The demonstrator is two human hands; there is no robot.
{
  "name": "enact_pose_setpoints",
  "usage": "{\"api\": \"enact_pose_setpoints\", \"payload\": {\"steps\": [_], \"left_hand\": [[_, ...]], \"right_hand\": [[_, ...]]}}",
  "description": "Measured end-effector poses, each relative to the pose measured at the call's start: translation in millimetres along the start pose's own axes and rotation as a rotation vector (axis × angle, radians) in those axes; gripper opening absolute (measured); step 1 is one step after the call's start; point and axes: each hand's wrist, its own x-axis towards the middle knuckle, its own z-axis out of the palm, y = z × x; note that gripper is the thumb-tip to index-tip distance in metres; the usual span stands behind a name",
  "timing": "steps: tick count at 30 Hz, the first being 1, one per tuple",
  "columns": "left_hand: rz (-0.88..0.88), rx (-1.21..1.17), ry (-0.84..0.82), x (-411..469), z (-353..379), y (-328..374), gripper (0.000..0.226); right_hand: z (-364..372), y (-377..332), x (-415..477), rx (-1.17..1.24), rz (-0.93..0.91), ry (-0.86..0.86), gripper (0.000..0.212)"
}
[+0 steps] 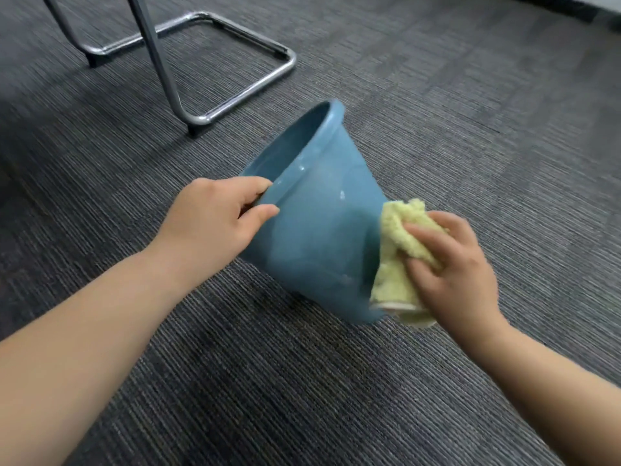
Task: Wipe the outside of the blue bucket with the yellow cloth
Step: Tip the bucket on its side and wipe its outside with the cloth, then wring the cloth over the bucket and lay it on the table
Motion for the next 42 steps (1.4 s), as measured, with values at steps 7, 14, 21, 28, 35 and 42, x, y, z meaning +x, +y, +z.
{"api": "enact_pose_setpoints", "payload": {"steps": [7,14,21,28,35,42], "left_hand": [[0.305,0.134,-0.125,1,9,31,0.035],[0.279,-0.108,-0.343,-8,35,66,0.040],[0.316,-0.106,-0.709,-33,81,99,0.028],[0.246,-0.161,-0.791,-38,97,108,0.037],[-0.119,-0.793,-0.411,12,69,120,0.014],[-0.253,-1.089,-0.521,48,62,129,0.065]], "right_hand": [[-33,48,21,0.060,0.215,0.218,0.032],[-82,74,14,0.097,0.312,0.351,0.037],[-120,72,11,0.176,0.280,0.560,0.037],[-122,62,10,0.160,0.168,0.495,0.030],[-111,51,19,0.102,0.029,0.447,0.035],[-75,11,29,-0.015,-0.266,0.321,0.036]]}}
